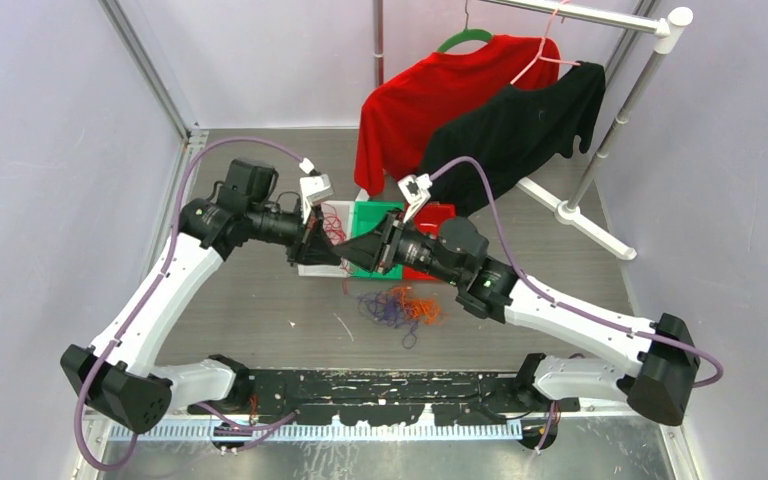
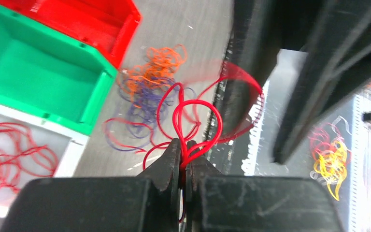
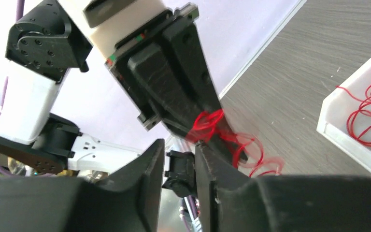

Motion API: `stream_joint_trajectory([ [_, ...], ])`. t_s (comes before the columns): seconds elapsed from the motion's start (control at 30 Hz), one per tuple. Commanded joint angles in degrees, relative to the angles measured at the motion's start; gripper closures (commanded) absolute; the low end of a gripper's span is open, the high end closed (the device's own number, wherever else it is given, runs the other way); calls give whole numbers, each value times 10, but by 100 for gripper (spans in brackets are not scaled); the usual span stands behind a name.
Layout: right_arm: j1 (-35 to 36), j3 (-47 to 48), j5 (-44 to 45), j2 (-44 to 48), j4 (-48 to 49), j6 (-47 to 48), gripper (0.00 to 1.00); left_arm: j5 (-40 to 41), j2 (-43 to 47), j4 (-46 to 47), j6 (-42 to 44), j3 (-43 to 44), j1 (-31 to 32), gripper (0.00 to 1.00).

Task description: Untangle the cables

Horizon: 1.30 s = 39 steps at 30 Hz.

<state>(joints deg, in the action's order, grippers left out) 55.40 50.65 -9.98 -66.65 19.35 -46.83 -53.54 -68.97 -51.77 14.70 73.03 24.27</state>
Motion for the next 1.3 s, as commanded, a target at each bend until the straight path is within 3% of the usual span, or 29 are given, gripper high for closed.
stream_joint_trajectory([
  [0.0,2,-11,15,68,9,20,54,108,9,32,-24,70,-4,100],
  [0.07,2,-19,33,94,-18,56,40,134,2,18,-19,106,-4,100],
  [0.33,2,-60,84,178,-139,257,29,127,-1,-36,-8,214,-4,100],
  [0.47,2,-64,71,137,-143,305,27,135,-2,-45,-5,241,-4,100],
  [0.67,4,-54,75,31,-59,333,23,109,-10,-66,-14,285,-2,100],
  [0.97,6,-58,105,-91,50,320,32,81,-12,-98,-15,331,-2,100],
  [1.13,7,-128,140,-112,103,299,43,92,-13,-103,-16,374,-2,100],
  [1.27,6,-203,156,-101,144,268,49,155,-16,-73,-24,401,-2,100],
])
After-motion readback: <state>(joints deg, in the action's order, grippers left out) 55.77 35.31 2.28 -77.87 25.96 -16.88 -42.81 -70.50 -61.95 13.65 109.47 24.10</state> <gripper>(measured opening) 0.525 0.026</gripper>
